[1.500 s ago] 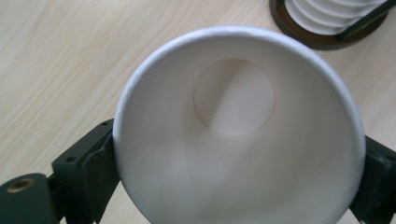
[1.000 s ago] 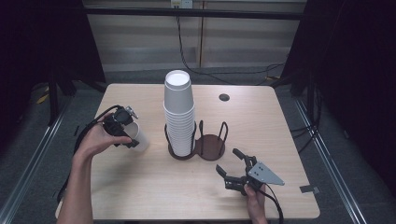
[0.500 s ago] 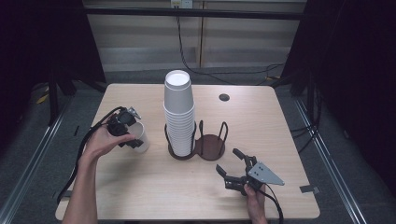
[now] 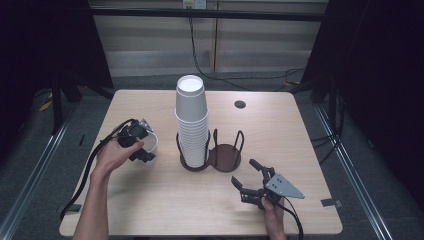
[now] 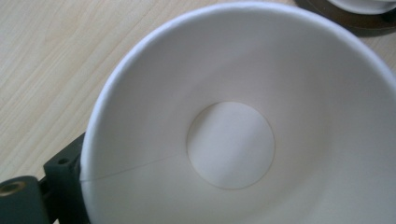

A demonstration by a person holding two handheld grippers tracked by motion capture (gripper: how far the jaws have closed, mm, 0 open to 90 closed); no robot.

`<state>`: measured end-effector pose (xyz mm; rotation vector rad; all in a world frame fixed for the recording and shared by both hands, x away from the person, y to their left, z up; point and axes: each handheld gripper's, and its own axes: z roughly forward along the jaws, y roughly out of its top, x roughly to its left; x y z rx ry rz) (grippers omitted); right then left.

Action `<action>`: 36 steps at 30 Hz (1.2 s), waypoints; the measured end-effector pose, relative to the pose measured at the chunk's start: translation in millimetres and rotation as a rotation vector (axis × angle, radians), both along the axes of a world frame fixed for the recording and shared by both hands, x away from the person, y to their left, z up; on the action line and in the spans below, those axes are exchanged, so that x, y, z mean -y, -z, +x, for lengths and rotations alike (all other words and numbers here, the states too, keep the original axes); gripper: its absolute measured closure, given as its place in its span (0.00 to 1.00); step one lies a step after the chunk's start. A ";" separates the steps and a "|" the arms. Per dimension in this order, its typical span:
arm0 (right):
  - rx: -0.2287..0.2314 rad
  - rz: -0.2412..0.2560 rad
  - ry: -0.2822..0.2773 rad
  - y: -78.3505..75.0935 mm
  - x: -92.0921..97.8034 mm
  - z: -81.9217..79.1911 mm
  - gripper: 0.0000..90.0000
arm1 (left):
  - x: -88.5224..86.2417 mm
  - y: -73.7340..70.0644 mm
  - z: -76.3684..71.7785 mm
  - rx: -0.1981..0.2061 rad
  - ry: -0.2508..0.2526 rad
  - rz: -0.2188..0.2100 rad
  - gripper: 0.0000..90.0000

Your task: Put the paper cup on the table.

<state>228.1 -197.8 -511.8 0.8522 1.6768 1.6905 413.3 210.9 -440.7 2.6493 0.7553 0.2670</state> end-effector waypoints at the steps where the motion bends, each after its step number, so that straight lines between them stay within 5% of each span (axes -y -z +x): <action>1: 0.000 0.000 0.000 0.0 0.0 0.0 0.15 | 0.0 0.0 0.0 0.000 0.000 0.000 0.06; 14: -0.001 0.000 0.002 0.0 0.0 -0.2 0.15 | -23.2 7.8 -10.1 -0.002 -0.009 -0.098 0.13; 25: -0.001 -0.001 0.005 -0.1 0.0 -0.4 0.15 | -40.6 11.6 -22.0 0.038 -0.026 -0.166 0.14; 34: -0.002 -0.001 0.005 -0.1 0.0 -0.8 0.15 | -43.9 16.2 -22.8 0.023 -0.041 -0.159 0.17; 36: -0.002 -0.001 0.005 -0.1 0.0 -0.8 0.15 | -48.1 19.9 -24.7 0.023 -0.060 -0.192 0.17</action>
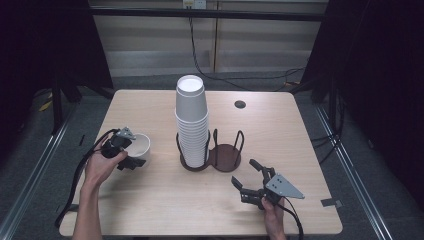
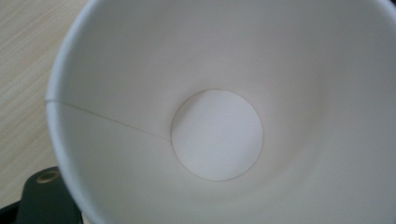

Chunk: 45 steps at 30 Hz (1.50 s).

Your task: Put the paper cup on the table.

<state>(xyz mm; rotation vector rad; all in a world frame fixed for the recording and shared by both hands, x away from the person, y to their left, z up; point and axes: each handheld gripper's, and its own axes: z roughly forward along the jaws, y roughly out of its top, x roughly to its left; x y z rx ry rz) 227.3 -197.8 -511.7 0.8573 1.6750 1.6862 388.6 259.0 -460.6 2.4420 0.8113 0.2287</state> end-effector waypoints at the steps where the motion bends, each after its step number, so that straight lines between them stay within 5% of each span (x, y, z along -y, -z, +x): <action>1: 0.000 0.000 0.000 0.0 0.0 0.0 0.15 | 0.0 0.0 0.0 0.000 0.000 0.000 0.17; 6: 0.000 0.000 0.000 0.0 0.0 -0.1 0.15 | -9.7 6.2 -7.1 0.026 -0.014 -0.051 0.18; 7: 0.000 0.000 0.000 0.0 0.0 0.0 0.15 | -16.6 4.4 -13.9 0.052 -0.038 -0.102 0.18; 9: 0.000 0.000 -0.001 0.0 0.0 -0.1 0.15 | -22.7 3.6 -18.3 0.073 -0.057 -0.124 0.18; 12: -0.001 0.000 -0.002 0.0 0.0 -0.1 0.15 | -26.0 3.2 -21.2 0.066 -0.070 -0.104 0.18; 16: 0.000 0.000 -0.001 0.0 0.0 -0.2 0.15 | -34.9 -0.9 -31.8 0.105 -0.106 -0.197 0.18; 21: -0.001 0.000 -0.002 0.0 0.0 -0.2 0.15 | -35.5 -6.7 -50.8 0.152 -0.164 -0.234 0.18; 22: -0.001 0.000 -0.002 0.0 0.0 -0.2 0.15 | -37.1 -8.2 -55.2 0.162 -0.166 -0.271 0.18; 26: 0.000 0.000 -0.005 0.0 0.1 -0.3 0.15 | -37.3 -7.1 -66.5 0.197 -0.202 -0.283 0.18; 38: 0.000 0.000 -0.004 0.0 0.0 -0.5 0.15 | -14.7 -10.4 -107.9 0.314 -0.213 -0.370 0.18; 43: 0.000 0.000 -0.004 0.0 0.0 -0.5 0.15 | 4.0 -11.4 -124.7 0.416 -0.217 -0.382 0.18; 45: 0.000 0.000 -0.003 0.0 0.0 -0.5 0.15 | 13.1 -6.0 -129.0 0.445 -0.239 -0.443 0.18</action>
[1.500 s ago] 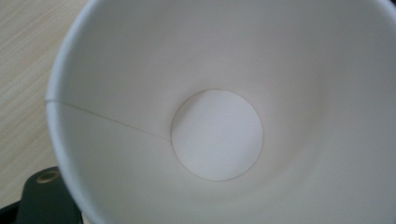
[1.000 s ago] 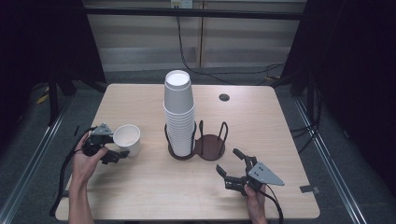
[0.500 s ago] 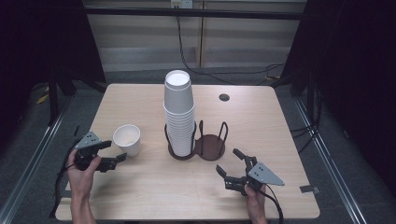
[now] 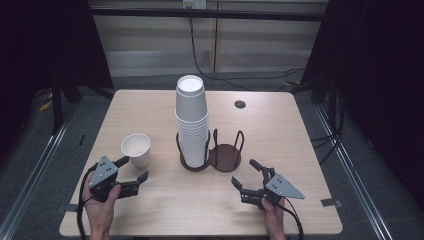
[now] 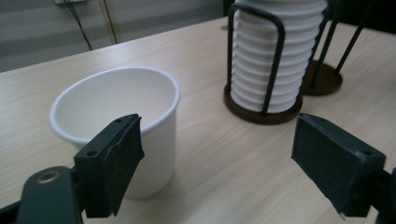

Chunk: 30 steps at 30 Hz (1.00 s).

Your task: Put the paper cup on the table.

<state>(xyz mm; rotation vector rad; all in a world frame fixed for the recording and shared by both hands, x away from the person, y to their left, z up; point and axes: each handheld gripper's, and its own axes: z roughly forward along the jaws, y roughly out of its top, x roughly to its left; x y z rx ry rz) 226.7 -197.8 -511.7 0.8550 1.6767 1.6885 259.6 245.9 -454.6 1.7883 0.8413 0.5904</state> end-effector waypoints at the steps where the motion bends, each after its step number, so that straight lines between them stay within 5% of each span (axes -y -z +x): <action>1: 0.000 0.000 0.000 0.0 0.0 0.0 0.15 | 0.0 0.0 0.0 0.000 0.000 0.000 0.18; 4: 0.000 0.000 0.000 0.0 0.1 0.1 0.15 | 16.8 7.7 -5.0 0.039 0.030 -0.027 0.18; 11: 0.000 0.000 0.002 0.0 0.0 -0.1 0.15 | 49.5 27.9 -7.0 0.055 0.035 -0.080 0.17; 18: -0.001 0.000 0.001 0.0 0.0 -0.1 0.15 | 76.1 47.5 -7.0 0.062 0.037 -0.116 0.17; 19: 0.000 0.000 0.003 0.0 0.0 -0.1 0.15 | 79.4 48.8 -6.5 0.038 0.040 -0.132 0.17; 23: 0.001 0.000 0.003 0.0 0.0 -0.2 0.15 | 85.0 50.0 -11.1 0.085 0.024 -0.164 0.17; 27: -0.001 0.000 0.011 0.0 -0.3 -0.3 0.15 | 88.4 50.8 -14.3 0.128 0.085 -0.160 0.17; 30: 0.000 0.000 0.026 0.0 -0.9 -0.3 0.15 | 84.7 53.0 -20.9 0.202 0.095 -0.193 0.18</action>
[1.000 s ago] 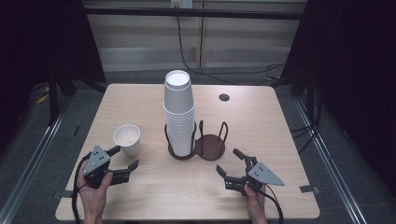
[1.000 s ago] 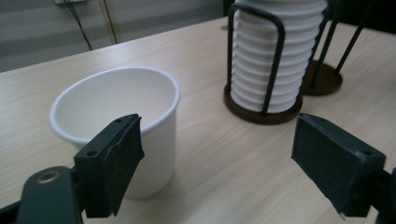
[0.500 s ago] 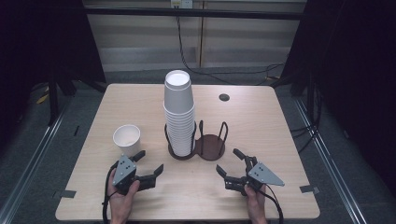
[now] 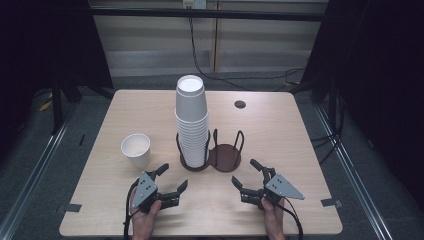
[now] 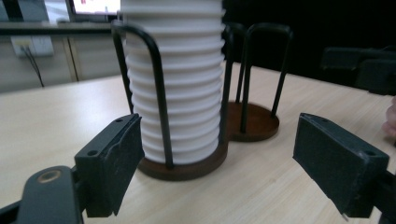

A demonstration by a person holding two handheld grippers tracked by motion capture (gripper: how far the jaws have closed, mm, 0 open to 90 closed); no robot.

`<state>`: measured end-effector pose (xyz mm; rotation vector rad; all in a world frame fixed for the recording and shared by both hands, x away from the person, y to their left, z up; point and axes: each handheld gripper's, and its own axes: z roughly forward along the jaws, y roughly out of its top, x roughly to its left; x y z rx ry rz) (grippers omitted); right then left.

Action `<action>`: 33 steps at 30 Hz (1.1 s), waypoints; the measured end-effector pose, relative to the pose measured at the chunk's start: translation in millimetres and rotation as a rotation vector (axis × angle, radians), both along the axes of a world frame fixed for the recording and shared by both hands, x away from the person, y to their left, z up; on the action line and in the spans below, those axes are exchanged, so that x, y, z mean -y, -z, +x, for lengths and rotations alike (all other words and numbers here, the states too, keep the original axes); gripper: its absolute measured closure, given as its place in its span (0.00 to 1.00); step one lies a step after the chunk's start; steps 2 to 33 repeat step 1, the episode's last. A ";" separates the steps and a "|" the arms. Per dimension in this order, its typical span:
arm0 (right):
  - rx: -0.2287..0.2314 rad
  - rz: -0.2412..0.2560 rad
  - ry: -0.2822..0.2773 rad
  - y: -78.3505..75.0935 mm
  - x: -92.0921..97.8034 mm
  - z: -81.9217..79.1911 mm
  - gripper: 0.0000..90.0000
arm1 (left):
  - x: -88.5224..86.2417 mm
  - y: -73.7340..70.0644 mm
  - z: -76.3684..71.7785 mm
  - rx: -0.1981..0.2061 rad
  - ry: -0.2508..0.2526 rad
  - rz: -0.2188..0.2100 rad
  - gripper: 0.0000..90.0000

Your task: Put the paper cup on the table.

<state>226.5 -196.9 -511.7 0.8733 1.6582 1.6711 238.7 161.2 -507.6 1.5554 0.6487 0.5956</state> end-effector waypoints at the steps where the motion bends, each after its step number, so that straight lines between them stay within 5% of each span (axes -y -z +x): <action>1: -0.004 -0.007 0.012 -0.2 -0.7 -0.3 0.15 | -2.8 1.5 -2.9 0.030 0.004 -0.031 0.18; 33: -0.004 -0.007 0.012 -0.2 -0.7 -0.3 0.15 | -2.8 1.5 -2.9 0.030 0.004 -0.031 0.18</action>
